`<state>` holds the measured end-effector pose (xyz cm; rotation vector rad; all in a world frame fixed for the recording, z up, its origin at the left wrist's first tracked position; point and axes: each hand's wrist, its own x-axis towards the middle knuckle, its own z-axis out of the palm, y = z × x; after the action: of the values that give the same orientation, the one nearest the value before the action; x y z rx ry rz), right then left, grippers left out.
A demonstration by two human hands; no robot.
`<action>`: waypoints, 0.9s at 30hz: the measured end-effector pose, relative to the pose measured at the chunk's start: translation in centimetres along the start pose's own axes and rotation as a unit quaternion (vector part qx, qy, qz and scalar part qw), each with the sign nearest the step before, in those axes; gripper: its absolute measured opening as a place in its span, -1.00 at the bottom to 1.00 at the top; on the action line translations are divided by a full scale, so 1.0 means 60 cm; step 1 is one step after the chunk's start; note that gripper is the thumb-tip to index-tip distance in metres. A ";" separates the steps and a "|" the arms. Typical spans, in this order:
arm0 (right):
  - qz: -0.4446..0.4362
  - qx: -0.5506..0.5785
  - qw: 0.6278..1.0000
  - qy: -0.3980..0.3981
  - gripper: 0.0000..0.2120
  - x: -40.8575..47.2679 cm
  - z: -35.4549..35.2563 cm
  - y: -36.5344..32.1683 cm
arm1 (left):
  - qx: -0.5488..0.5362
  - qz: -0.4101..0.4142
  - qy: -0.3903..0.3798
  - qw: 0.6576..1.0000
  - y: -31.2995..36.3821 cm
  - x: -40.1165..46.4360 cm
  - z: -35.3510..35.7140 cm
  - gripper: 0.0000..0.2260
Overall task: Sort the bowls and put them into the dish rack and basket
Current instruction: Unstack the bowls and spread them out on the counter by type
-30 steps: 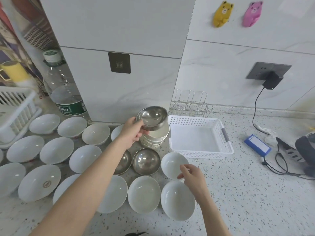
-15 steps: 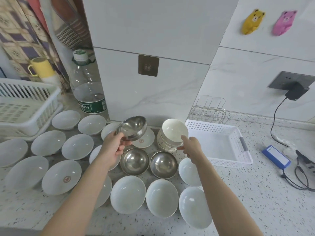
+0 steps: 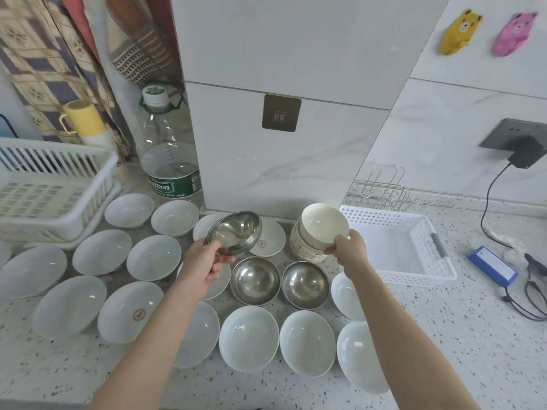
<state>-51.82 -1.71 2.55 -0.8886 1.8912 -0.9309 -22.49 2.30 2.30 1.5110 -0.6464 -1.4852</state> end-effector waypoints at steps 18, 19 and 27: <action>0.039 0.243 0.962 0.122 -0.76 -0.104 -0.165 0.079 | 0.011 -0.006 -0.088 0.996 -0.043 -0.042 0.119 -0.93; 0.041 0.242 0.962 0.123 -0.75 -0.102 -0.180 0.089 | 0.004 -0.005 -0.090 0.996 -0.050 -0.048 0.134 -0.93; 0.058 0.193 0.973 0.111 -0.64 -0.080 -0.295 0.175 | -0.030 -0.021 -0.080 0.996 -0.112 -0.111 0.253 -0.87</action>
<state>-67.88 11.98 2.14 -0.4531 1.8310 -1.3122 -39.55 7.57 1.64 1.3783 -0.6609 -1.6550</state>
